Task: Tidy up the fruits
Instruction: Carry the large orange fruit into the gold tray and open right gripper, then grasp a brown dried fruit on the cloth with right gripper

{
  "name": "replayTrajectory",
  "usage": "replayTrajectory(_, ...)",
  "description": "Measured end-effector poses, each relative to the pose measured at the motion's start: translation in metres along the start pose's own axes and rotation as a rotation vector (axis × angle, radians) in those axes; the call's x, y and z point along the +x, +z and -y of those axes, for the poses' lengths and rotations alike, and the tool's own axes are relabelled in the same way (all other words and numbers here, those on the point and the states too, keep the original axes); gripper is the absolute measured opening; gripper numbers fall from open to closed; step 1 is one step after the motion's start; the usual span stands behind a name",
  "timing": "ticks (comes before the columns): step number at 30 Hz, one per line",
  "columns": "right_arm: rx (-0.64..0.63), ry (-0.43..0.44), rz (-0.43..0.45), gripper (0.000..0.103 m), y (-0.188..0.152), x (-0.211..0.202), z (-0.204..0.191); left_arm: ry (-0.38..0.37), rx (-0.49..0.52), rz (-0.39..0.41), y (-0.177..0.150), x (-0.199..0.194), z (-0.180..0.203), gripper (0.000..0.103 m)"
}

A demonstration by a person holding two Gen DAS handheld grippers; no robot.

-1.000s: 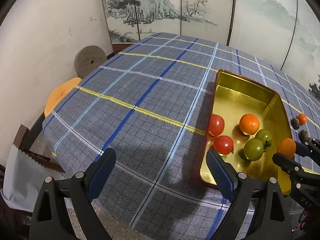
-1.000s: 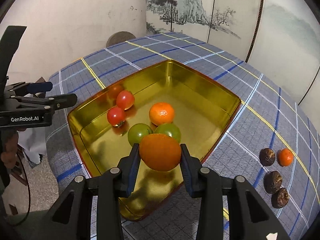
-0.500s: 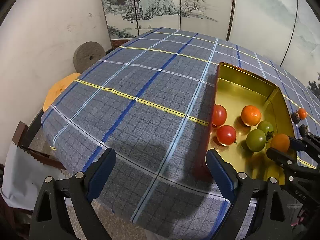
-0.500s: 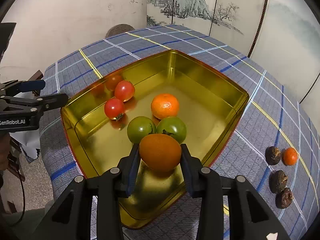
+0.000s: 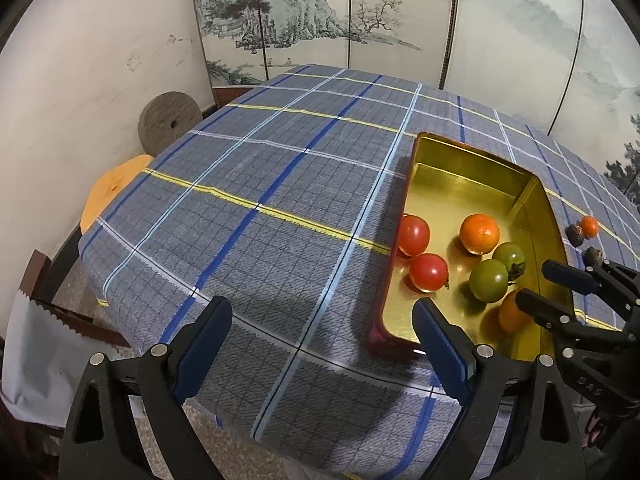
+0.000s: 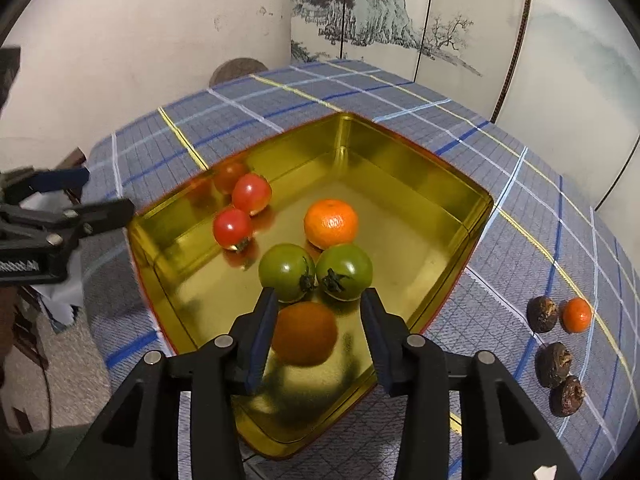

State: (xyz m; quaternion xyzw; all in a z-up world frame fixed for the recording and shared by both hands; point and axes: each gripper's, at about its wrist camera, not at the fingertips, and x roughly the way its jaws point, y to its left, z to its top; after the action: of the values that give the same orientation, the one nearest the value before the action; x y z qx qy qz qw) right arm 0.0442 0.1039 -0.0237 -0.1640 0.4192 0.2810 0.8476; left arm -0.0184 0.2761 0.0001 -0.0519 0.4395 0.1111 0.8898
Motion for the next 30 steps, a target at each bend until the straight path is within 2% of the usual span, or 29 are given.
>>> replayTrajectory(4,0.033,-0.001,0.05,0.047,0.001,-0.019,0.01,-0.013,0.015,0.007,0.003,-0.001,0.009,0.091)
replayTrajectory(10,0.108,-0.081,0.083,0.048,-0.012,-0.044,0.05,-0.051,0.059,0.022,0.01,-0.004,0.035,0.091)
replayTrajectory(21,0.341,-0.276,0.029,0.048,-0.081,-0.066,0.161,-0.151,0.18,0.038,0.022,-0.008,0.111,0.091)
replayTrajectory(26,0.406,-0.314,0.001,0.049,-0.107,-0.061,0.189,-0.199,0.238,0.037,0.024,-0.008,0.154,0.091)
replayTrajectory(30,0.432,-0.307,-0.009,0.049,-0.114,-0.051,0.202,-0.225,0.288,0.034,0.024,-0.007,0.185,0.091)
